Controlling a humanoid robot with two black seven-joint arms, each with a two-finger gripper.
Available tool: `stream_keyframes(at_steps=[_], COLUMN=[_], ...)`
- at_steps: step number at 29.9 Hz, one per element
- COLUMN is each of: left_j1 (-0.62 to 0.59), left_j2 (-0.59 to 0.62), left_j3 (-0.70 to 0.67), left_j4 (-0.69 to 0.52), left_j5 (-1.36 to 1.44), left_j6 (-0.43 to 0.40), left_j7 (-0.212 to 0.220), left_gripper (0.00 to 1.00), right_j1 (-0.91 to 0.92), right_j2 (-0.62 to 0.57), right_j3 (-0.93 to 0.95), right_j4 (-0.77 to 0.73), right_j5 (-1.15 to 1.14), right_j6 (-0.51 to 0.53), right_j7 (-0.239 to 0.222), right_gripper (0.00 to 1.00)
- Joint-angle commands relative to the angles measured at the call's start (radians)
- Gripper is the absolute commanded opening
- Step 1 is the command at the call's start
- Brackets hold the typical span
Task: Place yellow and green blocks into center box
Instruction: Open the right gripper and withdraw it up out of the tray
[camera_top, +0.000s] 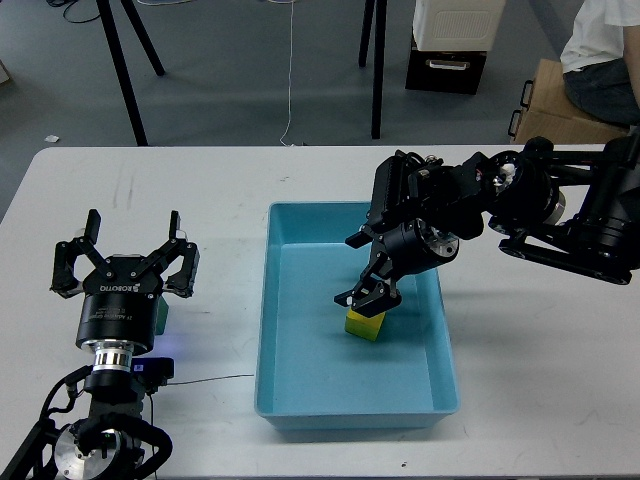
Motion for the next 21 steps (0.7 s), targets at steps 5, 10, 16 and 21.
stream_keyframes(at_steps=[5, 10, 16, 21], left_j1=[-0.103, -0.181, -0.244, -0.247], left_j2=[0.277, 0.439, 0.501, 0.551], left_j3=[-0.006, -0.031, -0.040, -0.065], left_j4=[-0.002, 0.005, 0.113, 0.113], left_j5=[0.251, 0.267, 0.340, 0.809], left_j6=[0.083, 0.247, 0.273, 0.122], left_j7=[0.018, 0.023, 0.013, -0.078], left_gripper=[1.00, 1.00, 1.00, 1.00], right_j1=[-0.090, -0.156, -0.268, -0.361], right_j2=[-0.041, 0.043, 0.143, 0.103], right_j3=[0.342, 0.543, 0.756, 0.897], right_j4=[-0.015, -0.086, -0.089, -0.015], right_j5=[0.121, 0.315, 0.655, 0.721], right_j6=[-0.003, -0.008, -0.065, -0.068], right_j7=[0.000, 0.000, 0.000, 0.000], right_gripper=[0.98, 0.98, 0.98, 0.98])
